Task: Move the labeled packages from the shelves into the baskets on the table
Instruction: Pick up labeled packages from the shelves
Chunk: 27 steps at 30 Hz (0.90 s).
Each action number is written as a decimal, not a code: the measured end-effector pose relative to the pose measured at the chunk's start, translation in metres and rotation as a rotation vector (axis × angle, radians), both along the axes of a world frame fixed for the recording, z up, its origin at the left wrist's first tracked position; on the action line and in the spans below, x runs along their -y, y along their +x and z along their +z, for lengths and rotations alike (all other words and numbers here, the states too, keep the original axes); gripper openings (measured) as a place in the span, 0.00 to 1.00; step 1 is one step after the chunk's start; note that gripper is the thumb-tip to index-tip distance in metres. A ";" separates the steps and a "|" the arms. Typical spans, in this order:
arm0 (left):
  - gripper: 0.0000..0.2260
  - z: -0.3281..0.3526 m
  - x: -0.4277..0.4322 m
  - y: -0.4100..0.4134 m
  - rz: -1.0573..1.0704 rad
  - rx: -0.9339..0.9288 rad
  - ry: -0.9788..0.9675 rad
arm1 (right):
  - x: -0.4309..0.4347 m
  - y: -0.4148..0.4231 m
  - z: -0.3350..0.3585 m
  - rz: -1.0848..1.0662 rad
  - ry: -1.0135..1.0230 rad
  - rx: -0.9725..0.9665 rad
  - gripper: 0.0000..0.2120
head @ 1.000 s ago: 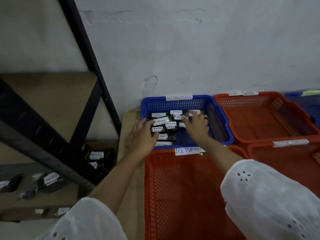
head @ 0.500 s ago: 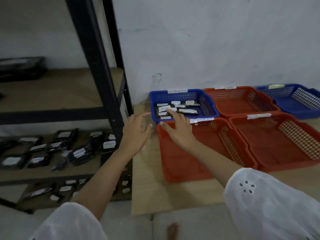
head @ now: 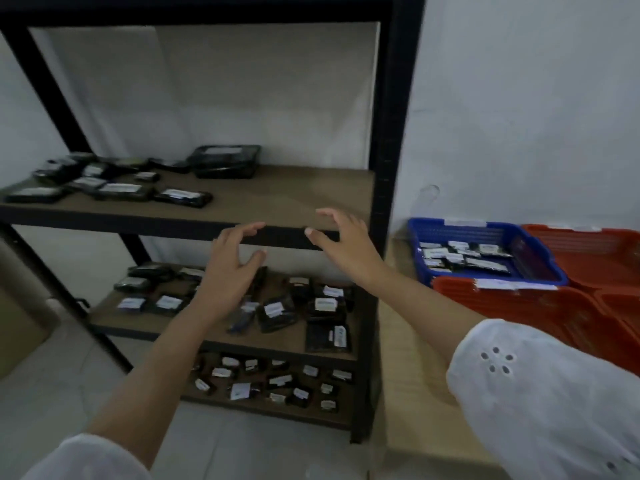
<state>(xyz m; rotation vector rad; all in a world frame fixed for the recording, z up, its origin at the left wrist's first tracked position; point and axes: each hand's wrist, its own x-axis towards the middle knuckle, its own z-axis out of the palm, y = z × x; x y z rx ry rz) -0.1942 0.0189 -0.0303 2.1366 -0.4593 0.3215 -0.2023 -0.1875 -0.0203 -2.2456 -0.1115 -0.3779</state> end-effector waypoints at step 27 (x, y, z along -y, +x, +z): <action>0.17 -0.002 -0.258 0.274 0.384 -0.037 0.351 | -0.228 0.252 0.020 -0.132 0.324 -0.449 0.29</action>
